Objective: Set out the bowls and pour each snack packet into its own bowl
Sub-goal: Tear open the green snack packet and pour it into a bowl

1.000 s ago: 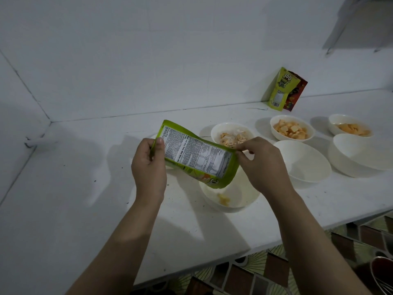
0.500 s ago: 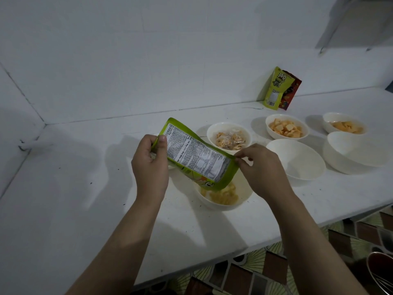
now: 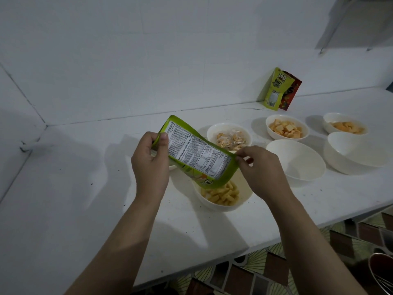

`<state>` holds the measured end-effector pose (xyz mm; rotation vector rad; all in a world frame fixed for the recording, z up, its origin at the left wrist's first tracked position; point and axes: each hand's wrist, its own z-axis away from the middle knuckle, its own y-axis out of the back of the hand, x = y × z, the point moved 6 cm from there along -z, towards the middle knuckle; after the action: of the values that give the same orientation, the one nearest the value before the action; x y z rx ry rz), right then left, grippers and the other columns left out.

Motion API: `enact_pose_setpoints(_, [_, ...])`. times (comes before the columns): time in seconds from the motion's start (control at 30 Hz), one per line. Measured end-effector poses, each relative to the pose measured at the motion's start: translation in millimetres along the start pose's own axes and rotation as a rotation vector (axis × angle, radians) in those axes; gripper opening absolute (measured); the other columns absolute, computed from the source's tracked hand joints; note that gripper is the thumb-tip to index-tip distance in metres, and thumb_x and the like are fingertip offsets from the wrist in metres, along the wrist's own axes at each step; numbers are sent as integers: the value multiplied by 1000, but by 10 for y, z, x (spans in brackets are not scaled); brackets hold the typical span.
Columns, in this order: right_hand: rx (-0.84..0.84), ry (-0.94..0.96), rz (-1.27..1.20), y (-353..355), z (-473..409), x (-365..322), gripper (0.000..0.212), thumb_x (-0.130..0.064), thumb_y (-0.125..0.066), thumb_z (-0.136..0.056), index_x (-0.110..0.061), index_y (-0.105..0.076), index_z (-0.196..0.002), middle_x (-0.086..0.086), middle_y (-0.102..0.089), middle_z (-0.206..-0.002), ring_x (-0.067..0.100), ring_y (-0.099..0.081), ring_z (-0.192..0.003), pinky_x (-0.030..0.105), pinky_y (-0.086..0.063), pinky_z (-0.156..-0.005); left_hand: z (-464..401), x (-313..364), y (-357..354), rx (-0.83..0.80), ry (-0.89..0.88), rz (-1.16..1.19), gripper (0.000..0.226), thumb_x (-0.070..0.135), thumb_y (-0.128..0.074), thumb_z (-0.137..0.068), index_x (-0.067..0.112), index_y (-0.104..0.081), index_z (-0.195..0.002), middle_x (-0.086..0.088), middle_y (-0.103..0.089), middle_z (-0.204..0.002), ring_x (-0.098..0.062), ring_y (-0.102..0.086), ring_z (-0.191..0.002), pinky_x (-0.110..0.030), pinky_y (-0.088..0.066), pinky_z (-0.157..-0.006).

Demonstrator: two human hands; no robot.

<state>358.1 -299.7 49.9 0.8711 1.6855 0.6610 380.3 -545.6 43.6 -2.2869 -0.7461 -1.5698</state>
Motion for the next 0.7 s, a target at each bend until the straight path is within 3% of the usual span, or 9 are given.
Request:
enact_pose_setpoints(0.17, [-41,11,63,-17,0,12,17,-18,-60,-94,-20,-72,-104,-4,-68,-112,19,-57,-101,25,-38,-81,-6,60,-9,-25,-37,-40,31,29,-54,-99,24,-48,-69,16,-49,-63,-4,-43,-65,-20,-37,-62])
enact_pose_setpoints(0.27, [-151,7,116,-27,-26,5,21,-19,-56,-94,-21,-71,-109,-4,-66,-114,19,-55,-105,26,-39,-82,7,83,-16,-37,-70,-62,31,27,-54,-99,20,-48,-70,13,-48,-63,-2,-42,-64,-15,-35,-59])
enact_pose_setpoints(0.4, [-168,87,13,-25,-34,-210,23,-23,-57,-96,-24,-70,-115,-10,-64,-109,5,-49,-95,19,-34,-79,34,132,-61,-81,-102,-109,29,27,-54,-99,12,-51,-74,8,-48,-66,-5,-42,-66,-13,-35,-59])
enact_pose_setpoints(0.47, [-145,84,-24,-37,-49,-285,23,-19,-58,-95,-22,-73,-113,-11,-68,-107,5,-55,-93,16,-34,-77,39,148,-71,-95,-110,-131,29,28,-54,-99,10,-52,-76,7,-49,-68,-5,-43,-67,-12,-34,-59])
enact_pose_setpoints(0.53, [-106,58,-58,-25,-81,-275,23,-15,-59,-94,-20,-76,-109,-5,-73,-106,10,-61,-95,15,-38,-76,32,145,-83,-122,-126,-136,23,34,-56,-96,16,-57,-81,9,-57,-80,-5,-51,-81,-11,-37,-67])
enact_pose_setpoints(0.6, [-79,31,-90,3,-98,-210,24,-12,-58,-94,-20,-77,-106,-4,-74,-100,10,-62,-90,12,-41,-71,37,102,-111,-161,-137,-142,17,40,-59,-92,24,-60,-95,16,-60,-108,-3,-50,-108,-7,-37,-79])
enact_pose_setpoints(0.7, [-85,-12,-137,11,-71,-114,24,-13,-60,-93,-22,-77,-107,-8,-71,-93,2,-57,-82,1,-37,-66,131,-83,-150,-204,-4,-39,39,47,-60,-84,31,-52,-119,14,-44,-137,5,-38,-125,5,-30,-85])
